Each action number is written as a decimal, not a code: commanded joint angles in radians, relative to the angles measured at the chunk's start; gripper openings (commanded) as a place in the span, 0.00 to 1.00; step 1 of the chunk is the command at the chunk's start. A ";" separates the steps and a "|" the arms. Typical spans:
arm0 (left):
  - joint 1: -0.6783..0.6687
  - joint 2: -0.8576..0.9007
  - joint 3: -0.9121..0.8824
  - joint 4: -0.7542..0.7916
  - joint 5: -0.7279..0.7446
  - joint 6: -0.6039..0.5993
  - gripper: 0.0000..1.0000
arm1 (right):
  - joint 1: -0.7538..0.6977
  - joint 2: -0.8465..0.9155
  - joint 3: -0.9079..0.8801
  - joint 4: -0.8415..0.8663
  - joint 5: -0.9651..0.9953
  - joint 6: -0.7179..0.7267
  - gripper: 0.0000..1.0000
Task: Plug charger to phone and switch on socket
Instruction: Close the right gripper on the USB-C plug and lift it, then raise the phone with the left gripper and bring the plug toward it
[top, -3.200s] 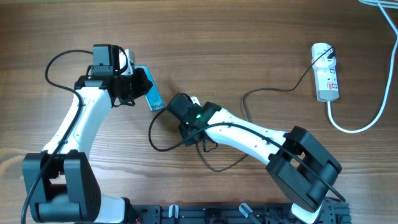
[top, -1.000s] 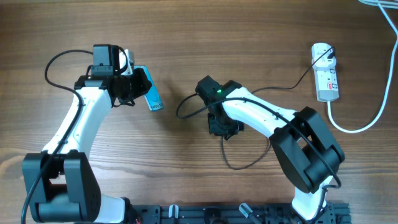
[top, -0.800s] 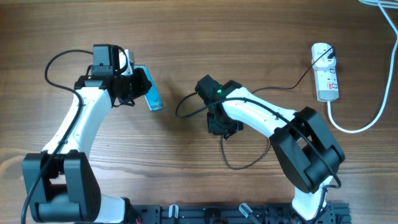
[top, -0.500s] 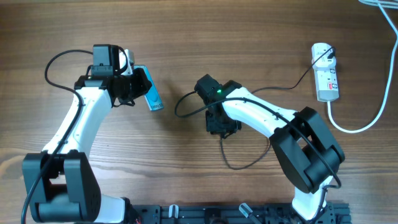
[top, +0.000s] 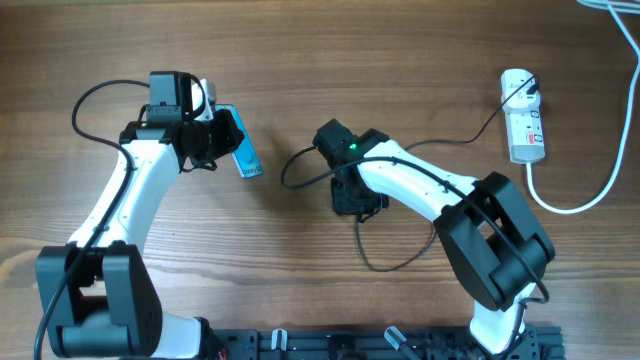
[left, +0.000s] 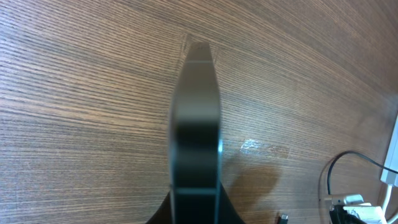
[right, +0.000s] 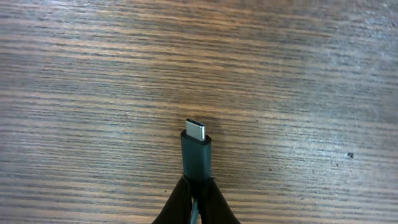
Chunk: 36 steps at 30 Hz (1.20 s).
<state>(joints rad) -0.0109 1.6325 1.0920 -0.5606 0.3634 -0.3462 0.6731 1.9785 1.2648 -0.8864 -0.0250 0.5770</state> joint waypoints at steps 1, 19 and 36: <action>0.007 -0.001 0.004 0.008 0.006 -0.002 0.04 | 0.002 0.021 -0.010 0.077 -0.098 -0.142 0.04; 0.008 0.000 0.004 0.044 0.317 0.134 0.04 | -0.003 -0.018 -0.010 0.298 -0.783 -0.494 0.04; 0.249 0.000 0.004 0.159 0.915 0.134 0.04 | -0.084 -0.029 -0.010 0.440 -1.502 -0.750 0.05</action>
<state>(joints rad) 0.2295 1.6329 1.0920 -0.4099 1.1408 -0.2287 0.5674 1.9766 1.2591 -0.5026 -1.3403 -0.1184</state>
